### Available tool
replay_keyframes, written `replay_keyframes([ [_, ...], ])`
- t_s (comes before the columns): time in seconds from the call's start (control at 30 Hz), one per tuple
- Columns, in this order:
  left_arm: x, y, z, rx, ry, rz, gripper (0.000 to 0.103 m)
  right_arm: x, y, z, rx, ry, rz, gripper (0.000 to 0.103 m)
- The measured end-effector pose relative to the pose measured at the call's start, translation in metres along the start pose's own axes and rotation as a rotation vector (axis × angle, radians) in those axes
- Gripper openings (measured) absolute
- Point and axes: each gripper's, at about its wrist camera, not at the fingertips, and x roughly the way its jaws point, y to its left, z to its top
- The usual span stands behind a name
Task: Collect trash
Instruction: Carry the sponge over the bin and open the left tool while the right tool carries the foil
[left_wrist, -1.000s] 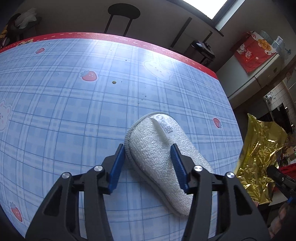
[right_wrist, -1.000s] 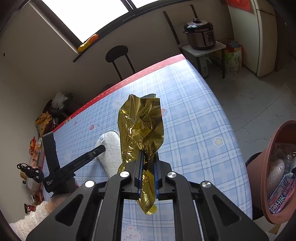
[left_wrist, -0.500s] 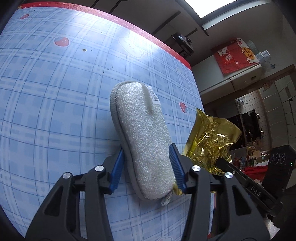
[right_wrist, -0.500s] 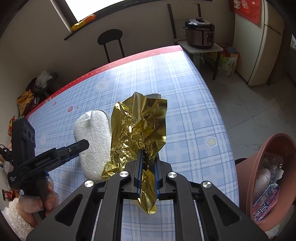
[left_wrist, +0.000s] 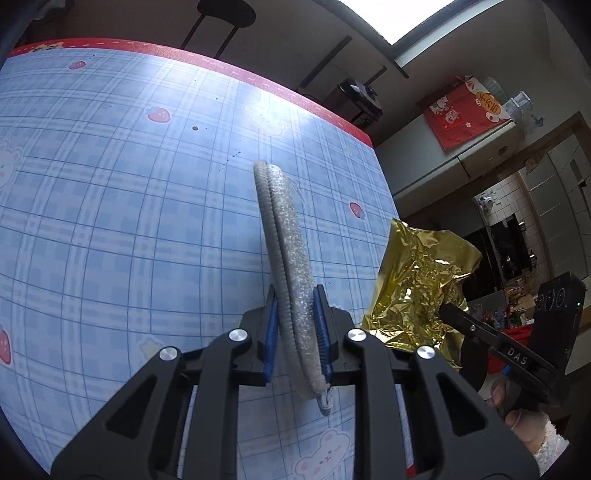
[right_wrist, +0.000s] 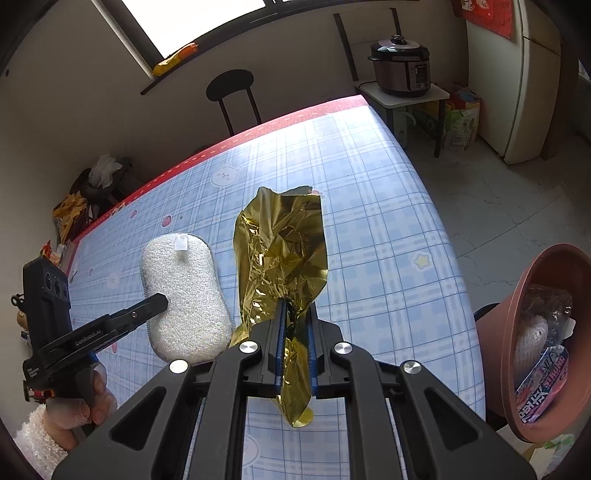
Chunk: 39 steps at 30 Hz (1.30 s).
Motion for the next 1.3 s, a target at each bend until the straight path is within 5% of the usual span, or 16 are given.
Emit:
replay_keyframes([
  [0.47,-0.124,0.003,-0.057,0.075,-0.087,0.104,0.020,-0.072,-0.010,-0.031,0.054,-0.108,0.070,0.010],
  [0.67,-0.153,-0.023,-0.069,0.132,-0.110,0.108,0.020,-0.112,-0.038,-0.042,0.096,-0.195,0.058,0.010],
  [0.97,-0.143,-0.126,-0.062,0.306,-0.092,0.042,0.021,-0.188,-0.111,-0.070,0.182,-0.345,-0.036,0.010],
  [1.3,-0.079,-0.245,-0.087,0.530,0.011,-0.078,0.021,-0.263,-0.217,-0.121,0.358,-0.460,-0.221,0.010],
])
